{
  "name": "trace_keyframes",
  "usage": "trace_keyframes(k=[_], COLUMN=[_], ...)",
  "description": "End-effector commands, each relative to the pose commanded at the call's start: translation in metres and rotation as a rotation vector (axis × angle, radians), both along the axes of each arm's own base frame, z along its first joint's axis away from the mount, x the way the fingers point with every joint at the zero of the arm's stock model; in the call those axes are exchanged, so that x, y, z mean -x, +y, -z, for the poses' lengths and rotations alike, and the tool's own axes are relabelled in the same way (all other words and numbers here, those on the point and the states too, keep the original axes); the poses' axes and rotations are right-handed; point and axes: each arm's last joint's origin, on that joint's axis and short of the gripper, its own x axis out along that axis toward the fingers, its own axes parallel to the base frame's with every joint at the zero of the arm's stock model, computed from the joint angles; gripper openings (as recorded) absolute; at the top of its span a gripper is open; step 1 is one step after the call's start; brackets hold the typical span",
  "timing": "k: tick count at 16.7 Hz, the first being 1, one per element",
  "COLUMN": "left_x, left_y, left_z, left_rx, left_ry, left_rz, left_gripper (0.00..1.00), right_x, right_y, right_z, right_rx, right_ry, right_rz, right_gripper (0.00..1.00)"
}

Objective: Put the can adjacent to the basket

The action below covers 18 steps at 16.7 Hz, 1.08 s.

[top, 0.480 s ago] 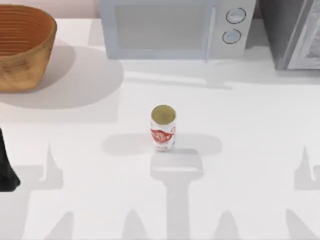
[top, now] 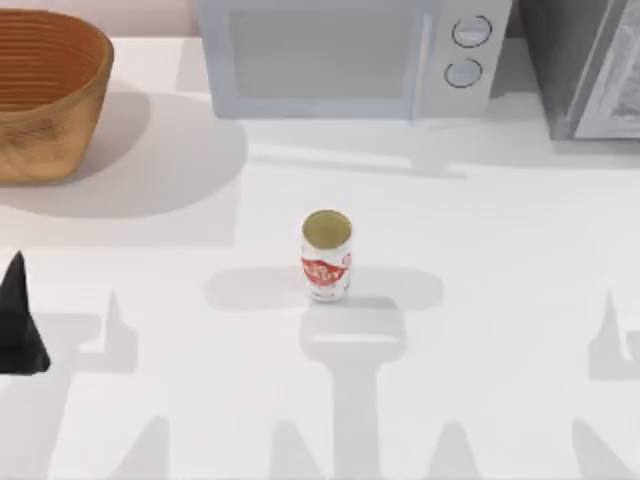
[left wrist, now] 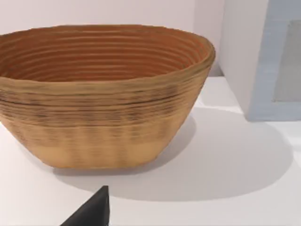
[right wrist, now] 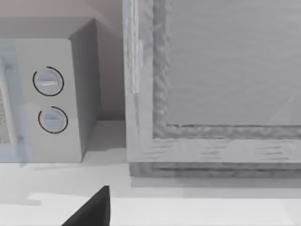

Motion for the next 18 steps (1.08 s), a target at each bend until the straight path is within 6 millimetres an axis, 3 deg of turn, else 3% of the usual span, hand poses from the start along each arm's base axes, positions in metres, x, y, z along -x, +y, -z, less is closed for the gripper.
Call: trace_keyframes(k=[5,9,13,18], left_x=[-0.026,-0.069,-0.125,-0.192], left_y=[-0.015,-0.039,-0.081,-0.151], left_z=[-0.035,-0.056,-0.06,-0.045], left_rx=[-0.046,-0.137,-0.27,-0.441], left_ry=[0.329,0.678,1.022,1.312], left_rz=[0.107,0.214,0.322,0.437], left_gripper=[1.0,1.0,1.0,1.0], right_x=[0.0,0.0,0.0,0.0], right_y=[0.0,0.0,0.0,0.0], right_z=[0.0,0.0,0.0,0.0], right_rx=[0.0,0.0,0.0,0.0], right_ry=[0.0,0.0,0.0,0.0], right_rz=[0.0,0.0,0.0,0.0], right_gripper=[1.0,1.0,1.0,1.0])
